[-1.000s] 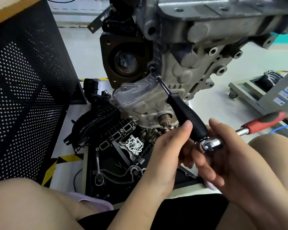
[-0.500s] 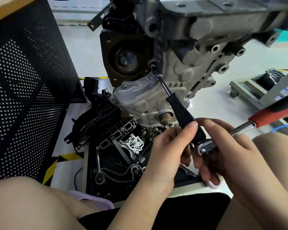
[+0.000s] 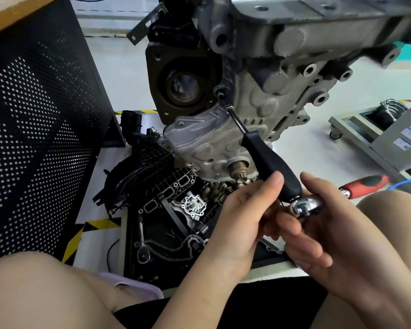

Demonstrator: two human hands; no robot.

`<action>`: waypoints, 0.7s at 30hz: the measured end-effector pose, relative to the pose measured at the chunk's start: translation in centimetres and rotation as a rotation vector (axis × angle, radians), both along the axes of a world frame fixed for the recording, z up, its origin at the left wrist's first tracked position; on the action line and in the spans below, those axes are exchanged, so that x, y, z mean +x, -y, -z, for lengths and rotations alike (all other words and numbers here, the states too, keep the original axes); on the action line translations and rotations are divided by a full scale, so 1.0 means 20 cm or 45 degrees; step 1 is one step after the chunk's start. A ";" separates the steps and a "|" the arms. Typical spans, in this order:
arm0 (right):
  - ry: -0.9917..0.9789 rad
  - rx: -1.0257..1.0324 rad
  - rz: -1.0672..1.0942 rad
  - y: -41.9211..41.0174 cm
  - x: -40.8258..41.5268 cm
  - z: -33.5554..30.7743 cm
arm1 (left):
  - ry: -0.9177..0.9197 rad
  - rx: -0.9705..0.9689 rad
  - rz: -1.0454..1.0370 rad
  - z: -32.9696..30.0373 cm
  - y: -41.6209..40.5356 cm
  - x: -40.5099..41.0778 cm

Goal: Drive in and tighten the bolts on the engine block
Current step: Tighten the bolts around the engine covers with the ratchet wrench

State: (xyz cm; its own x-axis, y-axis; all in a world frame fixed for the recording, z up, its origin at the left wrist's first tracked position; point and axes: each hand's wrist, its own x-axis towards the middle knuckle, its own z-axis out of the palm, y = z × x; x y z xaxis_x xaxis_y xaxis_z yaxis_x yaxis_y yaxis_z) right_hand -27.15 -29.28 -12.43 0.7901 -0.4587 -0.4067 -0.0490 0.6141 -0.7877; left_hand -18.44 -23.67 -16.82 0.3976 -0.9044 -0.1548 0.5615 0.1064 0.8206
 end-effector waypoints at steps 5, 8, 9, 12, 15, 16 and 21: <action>-0.090 -0.138 0.042 -0.01 0.01 0.01 | -0.038 -0.008 0.029 0.00 0.00 -0.01; -0.173 -0.412 0.119 -0.01 0.01 0.02 | 0.024 0.029 -0.032 0.00 0.01 -0.01; -0.201 -0.522 0.144 -0.01 0.02 0.02 | 0.054 0.053 -0.090 0.00 0.01 -0.02; -0.260 -0.710 0.201 -0.01 0.02 0.02 | 0.117 0.093 -0.222 0.01 0.01 -0.02; -0.241 -0.666 0.164 0.00 0.02 0.02 | 0.130 0.085 -0.248 0.02 0.01 -0.03; -0.218 -0.620 0.132 0.00 0.02 0.02 | 0.120 0.073 -0.232 0.02 0.01 -0.03; -0.089 -0.231 -0.005 0.00 0.01 0.01 | -0.024 0.022 -0.079 -0.01 -0.01 -0.01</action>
